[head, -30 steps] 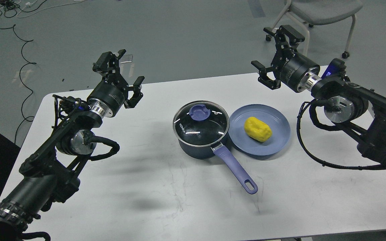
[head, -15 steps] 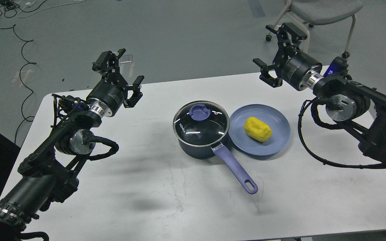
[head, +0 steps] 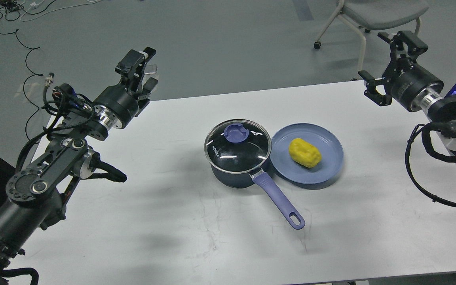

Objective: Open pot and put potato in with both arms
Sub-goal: 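Move the left gripper toward the purple knob of the pot lid, then close the left gripper on the purple lid knob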

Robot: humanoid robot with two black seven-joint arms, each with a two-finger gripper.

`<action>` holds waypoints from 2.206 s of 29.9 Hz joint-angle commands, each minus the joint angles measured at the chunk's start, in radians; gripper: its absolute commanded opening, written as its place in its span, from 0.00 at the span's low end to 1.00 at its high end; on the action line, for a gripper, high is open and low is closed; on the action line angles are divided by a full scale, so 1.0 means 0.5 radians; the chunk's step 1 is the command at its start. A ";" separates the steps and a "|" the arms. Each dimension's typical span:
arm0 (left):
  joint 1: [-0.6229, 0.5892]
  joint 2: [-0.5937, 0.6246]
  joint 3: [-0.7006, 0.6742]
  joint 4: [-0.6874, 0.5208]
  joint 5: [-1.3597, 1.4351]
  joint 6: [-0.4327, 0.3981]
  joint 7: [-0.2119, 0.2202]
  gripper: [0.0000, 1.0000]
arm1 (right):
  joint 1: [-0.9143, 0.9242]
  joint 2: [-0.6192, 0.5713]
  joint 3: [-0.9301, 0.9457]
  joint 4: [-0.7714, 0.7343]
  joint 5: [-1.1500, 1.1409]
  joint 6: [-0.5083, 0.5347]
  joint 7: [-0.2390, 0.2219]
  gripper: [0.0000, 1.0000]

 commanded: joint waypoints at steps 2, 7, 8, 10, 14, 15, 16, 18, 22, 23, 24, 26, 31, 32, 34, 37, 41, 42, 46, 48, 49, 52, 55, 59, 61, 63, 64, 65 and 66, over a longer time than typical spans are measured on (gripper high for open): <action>-0.013 0.061 0.156 -0.203 0.730 0.051 -0.148 0.98 | -0.008 -0.005 0.002 -0.033 0.046 0.004 0.006 1.00; -0.120 0.058 0.377 -0.249 1.301 0.177 -0.145 0.98 | -0.008 -0.002 -0.001 -0.036 0.068 -0.002 0.006 1.00; -0.156 0.055 0.456 -0.249 1.463 0.208 -0.148 0.98 | -0.008 0.001 -0.001 -0.036 0.068 -0.011 0.006 1.00; -0.236 0.058 0.570 -0.249 1.685 0.227 -0.151 0.98 | -0.008 0.001 -0.001 -0.039 0.068 -0.014 0.009 1.00; -0.399 -0.018 0.724 -0.240 1.802 0.230 -0.155 0.98 | -0.011 0.001 -0.001 -0.066 0.065 -0.014 0.009 1.00; -0.442 -0.061 0.770 -0.231 1.823 0.230 -0.155 0.98 | -0.014 0.001 -0.001 -0.075 0.068 -0.014 0.006 1.00; -0.460 -0.077 0.800 -0.228 1.848 0.230 -0.155 0.98 | -0.011 0.001 -0.001 -0.079 0.068 -0.014 0.009 1.00; -0.500 -0.117 0.886 -0.200 1.958 0.230 -0.151 0.98 | -0.014 0.001 -0.001 -0.088 0.068 -0.014 0.009 1.00; -0.507 -0.255 0.933 -0.133 2.032 0.227 -0.151 0.98 | -0.017 -0.002 -0.001 -0.088 0.068 -0.014 0.009 1.00; -0.500 -0.285 0.942 -0.093 2.029 0.230 -0.151 0.98 | -0.020 -0.005 -0.001 -0.091 0.068 -0.014 0.006 1.00; -0.500 -0.285 0.942 -0.093 2.029 0.230 -0.151 0.98 | -0.020 -0.005 -0.001 -0.091 0.068 -0.014 0.006 1.00; -0.479 -0.319 0.960 -0.022 2.023 0.230 -0.155 0.98 | -0.035 -0.005 -0.001 -0.091 0.068 -0.014 0.006 1.00; -0.433 -0.322 0.982 0.070 2.023 0.230 -0.151 0.98 | -0.051 -0.008 -0.007 -0.118 0.068 -0.011 0.006 1.00; -0.430 -0.322 0.982 0.088 2.023 0.230 -0.155 0.98 | -0.057 -0.008 -0.007 -0.121 0.065 -0.011 0.006 1.00; -0.415 -0.322 0.985 0.125 2.020 0.230 -0.155 0.98 | -0.060 -0.008 -0.007 -0.121 0.068 -0.008 0.006 1.00; -0.390 -0.322 0.985 0.144 2.020 0.230 -0.158 0.98 | -0.060 -0.008 -0.013 -0.125 0.065 -0.008 0.006 1.00; -0.362 -0.322 0.985 0.144 2.020 0.230 -0.158 0.98 | -0.063 -0.005 -0.022 -0.161 0.065 -0.005 0.006 1.00; -0.356 -0.322 0.985 0.144 2.020 0.230 -0.158 0.98 | -0.063 -0.005 -0.026 -0.164 0.065 -0.002 0.006 1.00; -0.341 -0.319 0.985 0.144 2.020 0.230 -0.158 0.98 | -0.060 -0.005 -0.029 -0.180 0.065 0.004 0.006 1.00; -0.341 -0.322 0.985 0.141 2.020 0.230 -0.158 0.98 | -0.063 -0.005 -0.032 -0.195 0.065 0.004 0.006 1.00; -0.338 -0.322 0.988 0.141 2.020 0.230 -0.158 0.98 | -0.063 -0.005 -0.032 -0.195 0.065 0.004 0.006 1.00; -0.329 -0.319 0.988 0.141 2.026 0.230 -0.158 0.98 | -0.063 -0.005 -0.038 -0.195 0.065 0.004 0.006 1.00; -0.319 -0.322 1.040 0.144 2.023 0.230 -0.158 0.98 | -0.063 -0.005 -0.038 -0.195 0.065 0.004 0.006 1.00; -0.316 -0.322 1.055 0.144 2.020 0.230 -0.158 0.98 | -0.063 -0.005 -0.038 -0.201 0.065 0.004 0.006 1.00; -0.316 -0.322 1.052 0.144 2.020 0.230 -0.158 0.98 | -0.066 -0.005 -0.041 -0.210 0.065 0.004 0.006 1.00; -0.319 -0.322 1.052 0.147 2.020 0.230 -0.158 0.98 | -0.078 -0.005 -0.044 -0.220 0.065 0.004 0.006 1.00; -0.316 -0.322 1.052 0.147 2.020 0.230 -0.155 0.98 | -0.078 -0.005 -0.044 -0.223 0.065 0.004 0.006 1.00; -0.316 -0.322 1.052 0.153 2.017 0.230 -0.155 0.98 | -0.081 -0.002 -0.044 -0.226 0.065 0.004 0.009 1.00; -0.316 -0.322 1.052 0.156 2.017 0.230 -0.155 0.98 | -0.085 -0.002 -0.044 -0.226 0.065 0.004 0.006 1.00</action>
